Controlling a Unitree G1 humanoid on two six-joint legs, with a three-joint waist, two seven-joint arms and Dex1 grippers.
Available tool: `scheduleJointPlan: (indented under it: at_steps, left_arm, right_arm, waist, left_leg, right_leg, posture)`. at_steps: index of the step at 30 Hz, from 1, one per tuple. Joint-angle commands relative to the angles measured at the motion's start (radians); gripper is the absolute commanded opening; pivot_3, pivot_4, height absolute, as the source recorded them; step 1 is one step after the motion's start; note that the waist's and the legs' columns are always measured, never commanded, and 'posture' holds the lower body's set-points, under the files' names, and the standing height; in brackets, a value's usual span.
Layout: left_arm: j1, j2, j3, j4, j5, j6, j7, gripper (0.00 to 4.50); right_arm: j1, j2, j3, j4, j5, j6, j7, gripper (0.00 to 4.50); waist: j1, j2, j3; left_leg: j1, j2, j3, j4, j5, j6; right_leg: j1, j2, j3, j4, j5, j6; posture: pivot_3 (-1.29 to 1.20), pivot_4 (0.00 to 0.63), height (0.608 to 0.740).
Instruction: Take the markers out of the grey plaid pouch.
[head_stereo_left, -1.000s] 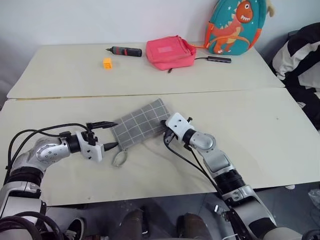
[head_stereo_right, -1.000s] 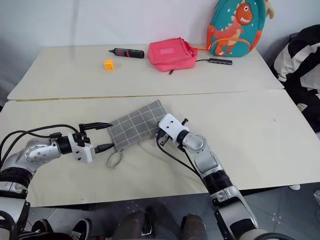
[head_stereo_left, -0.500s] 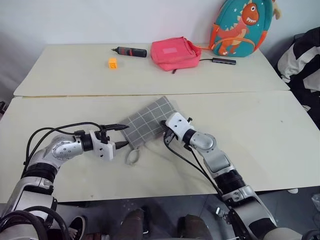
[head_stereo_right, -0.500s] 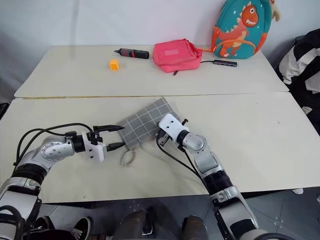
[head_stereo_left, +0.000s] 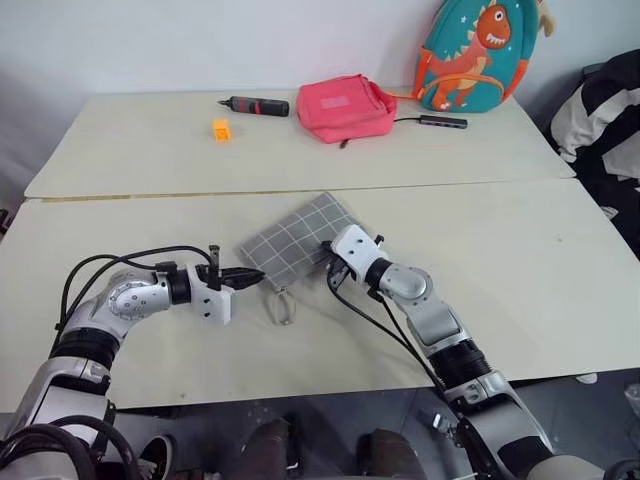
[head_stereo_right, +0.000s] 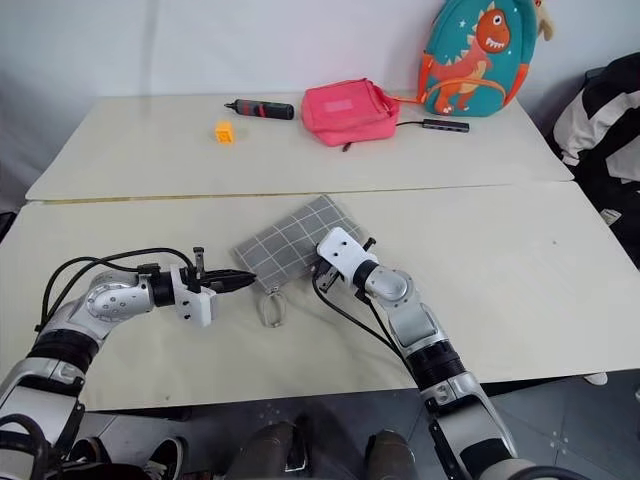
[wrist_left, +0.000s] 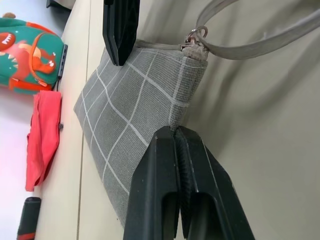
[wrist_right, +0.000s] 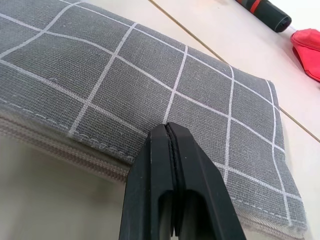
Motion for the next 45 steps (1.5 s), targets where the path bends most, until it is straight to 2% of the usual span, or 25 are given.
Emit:
scheduleJointPlan:
  at_steps: [1,4,7,10,13,16,17,18,21,26,29,31,35,39,42,45]
  left_arm:
    - [0.055,-0.024,-0.035,0.004,-0.007,0.022,-0.034,0.02]
    - [0.066,-0.032,-0.010,-0.023,-0.057,0.035,-0.032,0.02]
    - [0.079,-0.038,0.009,-0.051,-0.106,0.063,-0.045,0.00]
    - [0.091,-0.042,0.020,-0.075,-0.126,0.083,-0.060,0.00]
    - [0.108,-0.053,0.038,-0.110,-0.163,0.109,-0.067,0.00]
    - [0.121,-0.063,0.056,-0.149,-0.210,0.140,-0.080,0.00]
    - [0.129,-0.064,0.066,-0.173,-0.240,0.158,-0.089,0.00]
    - [0.138,-0.061,0.073,-0.201,-0.273,0.174,-0.105,0.00]
    - [0.160,-0.044,0.092,-0.266,-0.326,0.215,-0.141,0.00]
    - [0.207,-0.028,0.140,-0.353,-0.414,0.272,-0.180,0.00]
    - [0.231,-0.024,0.151,-0.396,-0.445,0.285,-0.213,0.00]
    - [0.247,-0.024,0.164,-0.428,-0.462,0.302,-0.225,0.00]
    - [0.282,-0.016,0.178,-0.475,-0.468,0.314,-0.244,0.00]
    - [0.324,-0.013,0.193,-0.533,-0.491,0.335,-0.271,0.00]
    - [0.346,-0.013,0.206,-0.554,-0.500,0.345,-0.282,0.00]
    - [0.354,-0.016,0.225,-0.548,-0.513,0.362,-0.287,0.00]
  right_arm:
    - [0.009,-0.005,-0.014,-0.057,0.016,-0.012,0.006,0.00]
    - [0.016,0.008,-0.039,-0.092,0.069,0.002,0.030,0.00]
    - [0.026,0.042,-0.116,-0.190,0.246,0.097,0.101,0.61]
    - [0.032,0.064,-0.168,-0.292,0.385,0.249,0.126,1.62]
    - [0.056,0.021,-0.150,-0.424,0.499,0.437,0.201,2.65]
    - [0.073,-0.036,-0.091,-0.457,0.423,0.382,0.219,3.64]
    - [0.070,-0.071,-0.062,-0.421,0.333,0.247,0.205,3.92]
    - [0.066,-0.102,-0.044,-0.386,0.267,0.132,0.199,3.92]
    - [0.051,-0.142,-0.058,-0.309,0.215,-0.030,0.191,3.92]
    - [0.016,-0.285,0.031,-0.157,-0.009,-0.397,0.192,3.92]
    - [-0.021,-0.299,0.097,-0.073,-0.137,-0.531,0.144,3.92]
    - [-0.043,-0.281,0.122,-0.017,-0.202,-0.574,0.098,3.92]
    - [-0.089,-0.225,0.089,0.039,-0.257,-0.567,-0.041,3.92]
    - [-0.121,-0.202,0.114,0.091,-0.309,-0.585,-0.093,3.92]
    - [-0.137,-0.188,0.125,0.133,-0.316,-0.588,-0.101,3.35]
    - [-0.140,-0.179,0.115,0.135,-0.304,-0.591,-0.097,2.38]
  waist:
    - [-0.003,0.000,0.000]
    - [-0.006,0.000,0.000]
    - [-0.006,0.000,0.000]
    - [-0.006,0.000,0.000]
    - [-0.006,0.000,0.000]
    - [-0.007,0.000,0.000]
    - [-0.007,0.000,0.001]
    - [-0.008,-0.001,0.001]
    - [-0.009,-0.002,0.002]
    - [-0.011,-0.003,0.003]
    - [-0.012,-0.004,0.003]
    - [-0.018,-0.004,0.003]
    - [-0.020,-0.004,0.004]
    - [-0.020,-0.004,0.004]
    - [-0.016,-0.004,0.004]
    - [-0.014,-0.004,0.004]
  left_leg:
    - [0.000,0.000,0.000,0.000,0.000,0.000]
    - [0.000,0.000,0.000,0.000,0.000,0.000]
    - [0.000,0.000,-0.001,0.000,0.000,0.000]
    - [0.000,0.000,-0.001,0.000,0.000,0.000]
    - [-0.001,0.000,-0.002,0.000,0.000,0.001]
    - [-0.001,0.000,-0.002,0.000,-0.001,0.001]
    - [-0.001,0.000,-0.002,0.000,-0.001,0.001]
    - [-0.001,0.000,-0.002,0.000,-0.001,0.001]
    - [-0.002,0.000,0.000,0.000,-0.001,0.001]
    - [-0.002,0.001,0.001,0.000,-0.001,0.000]
    - [-0.002,0.001,0.001,0.000,-0.001,0.000]
    - [-0.002,0.002,0.001,0.000,0.000,0.000]
    - [-0.002,0.002,0.001,0.000,0.000,-0.001]
    - [-0.002,0.002,0.001,0.000,0.000,-0.001]
    - [-0.002,0.002,0.000,0.000,0.000,-0.001]
    - [-0.002,0.002,0.000,0.000,0.000,-0.001]
  right_leg:
    - [0.000,0.000,0.000,0.000,0.000,0.000]
    - [0.000,0.000,0.000,0.000,0.000,0.000]
    - [0.000,0.000,0.000,0.000,0.000,0.000]
    - [0.001,0.000,0.000,-0.001,0.000,0.000]
    - [0.001,0.000,0.000,-0.001,0.000,0.000]
    - [0.000,-0.001,0.001,-0.003,0.000,0.000]
    - [0.000,-0.001,0.000,-0.003,0.000,0.000]
    - [0.000,-0.001,0.000,-0.004,0.000,0.000]
    - [-0.001,0.000,0.000,-0.004,0.000,0.000]
    - [0.000,0.000,0.000,-0.004,0.000,0.000]
    - [0.000,0.000,0.000,-0.004,0.000,0.000]
    - [0.000,0.000,0.000,-0.004,0.000,0.000]
    - [0.000,0.001,0.000,-0.003,0.000,0.000]
    - [0.000,0.001,0.000,-0.003,0.000,0.000]
    - [0.001,0.001,0.002,-0.003,0.000,0.000]
    - [0.000,0.002,0.002,-0.003,0.000,0.000]
  posture:
    - [0.00,0.150,0.740]
    - [0.00,0.150,0.740]
    - [0.00,0.150,0.740]
    - [0.00,0.150,0.740]
    - [0.00,0.150,0.740]
    - [0.00,0.150,0.740]
    - [0.00,0.150,0.740]
    - [0.00,0.150,0.740]
    - [0.00,0.150,0.740]
    - [0.00,0.150,0.740]
    - [0.00,0.150,0.740]
    - [0.00,0.150,0.740]
    - [0.00,0.150,0.740]
    - [0.00,0.150,0.740]
    - [0.00,0.150,0.740]
    - [0.00,0.150,0.740]
